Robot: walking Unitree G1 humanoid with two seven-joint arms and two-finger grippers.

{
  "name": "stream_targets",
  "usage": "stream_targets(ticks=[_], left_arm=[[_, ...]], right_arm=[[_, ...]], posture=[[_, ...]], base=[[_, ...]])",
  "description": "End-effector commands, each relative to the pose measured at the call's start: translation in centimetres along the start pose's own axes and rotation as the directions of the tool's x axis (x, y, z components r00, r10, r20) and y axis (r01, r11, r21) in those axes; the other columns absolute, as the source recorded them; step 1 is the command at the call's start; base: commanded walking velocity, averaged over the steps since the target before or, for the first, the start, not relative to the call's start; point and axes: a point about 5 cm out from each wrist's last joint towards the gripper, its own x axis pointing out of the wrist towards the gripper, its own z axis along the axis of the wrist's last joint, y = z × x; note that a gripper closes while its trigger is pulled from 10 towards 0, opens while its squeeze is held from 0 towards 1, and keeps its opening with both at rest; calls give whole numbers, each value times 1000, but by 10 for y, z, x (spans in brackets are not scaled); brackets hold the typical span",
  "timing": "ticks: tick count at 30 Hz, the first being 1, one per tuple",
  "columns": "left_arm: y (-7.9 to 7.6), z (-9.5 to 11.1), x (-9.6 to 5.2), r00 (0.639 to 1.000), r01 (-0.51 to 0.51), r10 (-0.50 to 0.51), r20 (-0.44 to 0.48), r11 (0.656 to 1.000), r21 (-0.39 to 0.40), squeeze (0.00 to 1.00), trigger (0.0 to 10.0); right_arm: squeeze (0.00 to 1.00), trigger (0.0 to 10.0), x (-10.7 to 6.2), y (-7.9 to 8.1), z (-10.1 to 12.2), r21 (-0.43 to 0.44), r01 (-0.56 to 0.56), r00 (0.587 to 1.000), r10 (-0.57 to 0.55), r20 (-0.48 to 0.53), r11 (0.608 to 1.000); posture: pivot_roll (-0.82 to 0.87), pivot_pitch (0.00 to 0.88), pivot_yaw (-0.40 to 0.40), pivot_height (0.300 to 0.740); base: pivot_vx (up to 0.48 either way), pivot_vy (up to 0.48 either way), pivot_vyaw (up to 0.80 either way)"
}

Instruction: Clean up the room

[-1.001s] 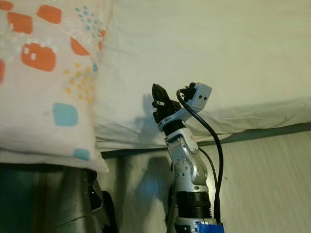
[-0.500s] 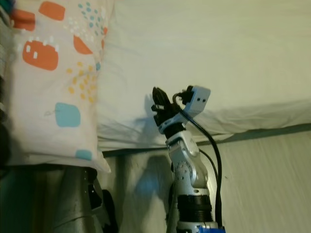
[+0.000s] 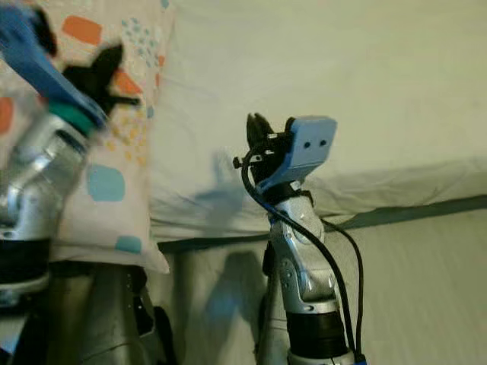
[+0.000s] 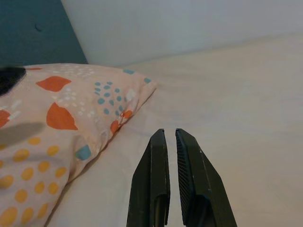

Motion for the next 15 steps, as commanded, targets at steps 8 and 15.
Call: stream_targets(ticks=[8, 15], left_arm=[[0, -1, -7, 998, -57, 57, 0, 998, 22, 0, 10000], [-5, -3, -12, 998, -61, 61, -6, 998, 26, 0, 10000]], right_arm=[[0, 10000, 3, -8, -5, -28, 34, 999, -34, -1, 999], [0, 10000, 6, -10, -6, -22, 63, 998, -63, 1, 998]], posture=[[-76, 113, 45, 519], [-73, 102, 58, 519]], base=[[0, 0, 0], [0, 0, -139]])
